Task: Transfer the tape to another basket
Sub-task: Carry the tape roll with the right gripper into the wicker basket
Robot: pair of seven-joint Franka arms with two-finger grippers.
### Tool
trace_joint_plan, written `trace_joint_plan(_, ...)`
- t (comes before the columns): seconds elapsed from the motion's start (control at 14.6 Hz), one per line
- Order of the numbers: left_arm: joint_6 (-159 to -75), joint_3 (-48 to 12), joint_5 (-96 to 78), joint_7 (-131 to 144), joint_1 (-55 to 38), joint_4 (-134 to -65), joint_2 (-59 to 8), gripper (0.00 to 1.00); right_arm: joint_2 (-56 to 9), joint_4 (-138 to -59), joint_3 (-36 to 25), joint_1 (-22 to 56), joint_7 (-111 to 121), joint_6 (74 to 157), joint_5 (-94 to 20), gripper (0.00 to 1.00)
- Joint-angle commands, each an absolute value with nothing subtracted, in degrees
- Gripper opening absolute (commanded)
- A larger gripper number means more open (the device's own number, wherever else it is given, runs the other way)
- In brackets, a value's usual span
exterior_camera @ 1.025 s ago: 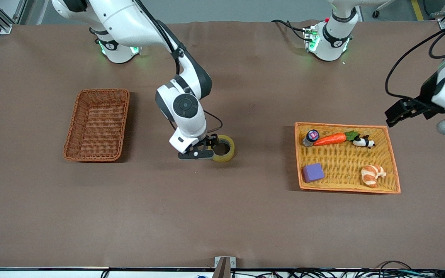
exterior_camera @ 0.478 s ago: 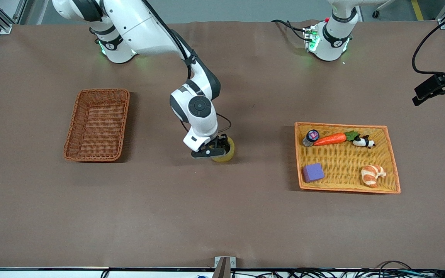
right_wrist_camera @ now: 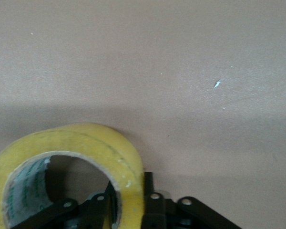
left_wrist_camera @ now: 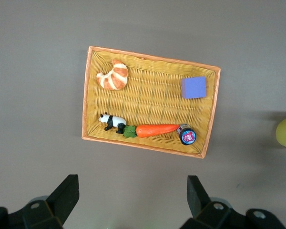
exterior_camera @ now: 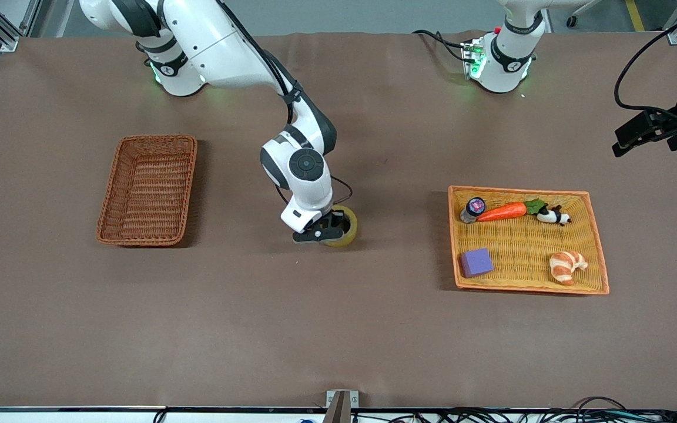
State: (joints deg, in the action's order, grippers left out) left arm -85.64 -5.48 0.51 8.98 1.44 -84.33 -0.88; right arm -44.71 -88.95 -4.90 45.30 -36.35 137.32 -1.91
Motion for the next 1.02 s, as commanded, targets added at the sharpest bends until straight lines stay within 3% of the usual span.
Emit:
trace_joint_plan(0.0,-86.0,-5.7,-0.4,8.1,1.6,-84.8,-0.5,1.0,-43.5,-86.9,-5.0,45.0,-38.8,131.6,-1.5,0.0)
trace_joint_plan(0.14,-84.2,-6.4,-0.5,8.2,1.3,-85.2,-0.4,1.0,-40.4,-85.2,-5.3,43.8,-39.0,124.2,-1.8,0.0)
trace_joint_plan(0.41,-84.3,-6.9,-0.4,8.0,1.9,-84.8,-1.1,1.0,-24.1,-90.0,-5.3,34.7,-30.8,110.1,-1.5,0.0)
trace_joint_plan(0.68,-84.6,-6.9,-0.3,8.1,1.8,-84.7,-1.7,1.0,-5.1,-111.7,-5.4,21.0,-11.5,111.4,-0.1,0.0)
trace_joint_plan(0.96,-84.6,-7.0,-0.4,8.1,1.7,-84.7,-1.7,1.0,3.2,-127.4,-5.4,7.9,5.7,118.4,1.4,0.0)
